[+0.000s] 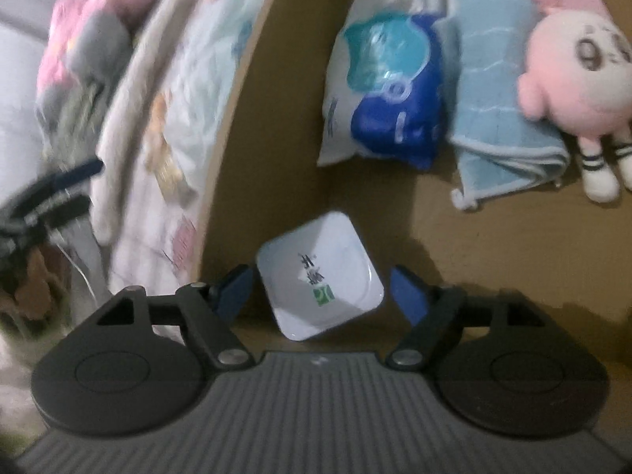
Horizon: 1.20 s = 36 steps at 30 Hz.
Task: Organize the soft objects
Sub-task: 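Lower the white cup into the box and open the right gripper, then return the right gripper to the pile over the orange-striped towel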
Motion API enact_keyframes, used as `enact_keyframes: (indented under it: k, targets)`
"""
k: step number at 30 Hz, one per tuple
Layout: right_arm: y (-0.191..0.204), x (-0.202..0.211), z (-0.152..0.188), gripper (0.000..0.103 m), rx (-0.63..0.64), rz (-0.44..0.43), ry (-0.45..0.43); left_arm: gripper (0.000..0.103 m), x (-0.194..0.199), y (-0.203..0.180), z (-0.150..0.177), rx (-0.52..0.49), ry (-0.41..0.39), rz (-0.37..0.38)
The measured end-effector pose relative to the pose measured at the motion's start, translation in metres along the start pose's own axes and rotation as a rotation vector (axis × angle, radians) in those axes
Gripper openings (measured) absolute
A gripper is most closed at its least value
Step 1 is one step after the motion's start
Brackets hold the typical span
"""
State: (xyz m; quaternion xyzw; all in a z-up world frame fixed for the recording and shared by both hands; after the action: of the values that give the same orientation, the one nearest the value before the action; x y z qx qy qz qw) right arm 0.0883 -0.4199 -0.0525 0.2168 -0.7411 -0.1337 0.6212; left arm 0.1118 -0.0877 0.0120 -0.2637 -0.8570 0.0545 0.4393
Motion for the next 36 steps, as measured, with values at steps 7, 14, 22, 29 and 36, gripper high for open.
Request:
enact_keyframes:
  k: [7,14,22,29,36]
  targets:
    - [0.004,-0.016,-0.001,0.077,0.061,0.022,0.092,0.075,-0.003,0.022,0.005,0.053,0.002,-0.007]
    - [0.009,-0.014,-0.004,0.060,0.078,0.045,0.044,0.075,-0.012,0.023,0.005,0.060,0.008,0.005]
    - [0.006,-0.004,-0.003,0.060,0.036,0.203,-0.075,0.075,-0.014,0.031,0.004,0.073,0.010,0.004]
    - [-0.007,0.001,-0.003,0.068,-0.112,0.159,-0.155,0.075,-0.007,0.036,0.007,0.067,-0.006,-0.016]
    - [0.001,0.023,0.009,0.080,-0.260,0.087,-0.301,0.079,0.015,0.049,0.013,0.051,-0.039,-0.041]
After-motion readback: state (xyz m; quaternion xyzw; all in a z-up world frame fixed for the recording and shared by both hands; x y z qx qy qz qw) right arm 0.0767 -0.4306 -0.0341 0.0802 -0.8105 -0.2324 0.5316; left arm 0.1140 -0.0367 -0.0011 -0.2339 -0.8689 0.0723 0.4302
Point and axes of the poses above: each gripper's, at about its wrist camera, not at the fingertips, and x roughly against the way its jaws point, y to its left, z to its underside, the point moved 3 cm from there along -x, roughly the way its jaws point, and after that the axes turned 5 degrees about x, right-handed, at the moved point
